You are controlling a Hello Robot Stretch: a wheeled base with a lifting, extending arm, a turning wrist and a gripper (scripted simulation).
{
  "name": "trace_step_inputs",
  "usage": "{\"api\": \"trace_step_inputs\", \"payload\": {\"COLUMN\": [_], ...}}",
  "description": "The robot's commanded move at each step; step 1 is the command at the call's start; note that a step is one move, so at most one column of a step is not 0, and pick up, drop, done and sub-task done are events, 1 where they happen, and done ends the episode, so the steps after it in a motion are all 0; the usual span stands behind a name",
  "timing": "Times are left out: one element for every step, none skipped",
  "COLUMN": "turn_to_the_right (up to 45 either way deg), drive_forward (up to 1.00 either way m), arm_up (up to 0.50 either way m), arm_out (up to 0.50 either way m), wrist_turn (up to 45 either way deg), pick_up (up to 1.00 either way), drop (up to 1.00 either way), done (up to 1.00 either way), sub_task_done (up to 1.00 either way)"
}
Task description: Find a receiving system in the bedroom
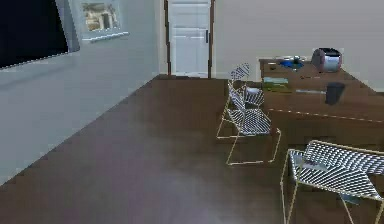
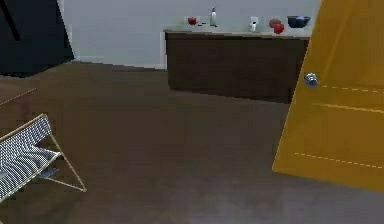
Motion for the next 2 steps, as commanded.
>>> {"api": "trace_step_inputs", "payload": {"turn_to_the_right": [45.0, 12.0], "drive_forward": [0.00, 0.00], "arm_up": [0.00, 0.00], "arm_out": [0.00, 0.00], "wrist_turn": [0.0, 0.0], "pick_up": [0.00, 0.00], "drop": [0.00, 0.00], "done": [0.00, 0.00], "sub_task_done": [0.00, 0.00]}}
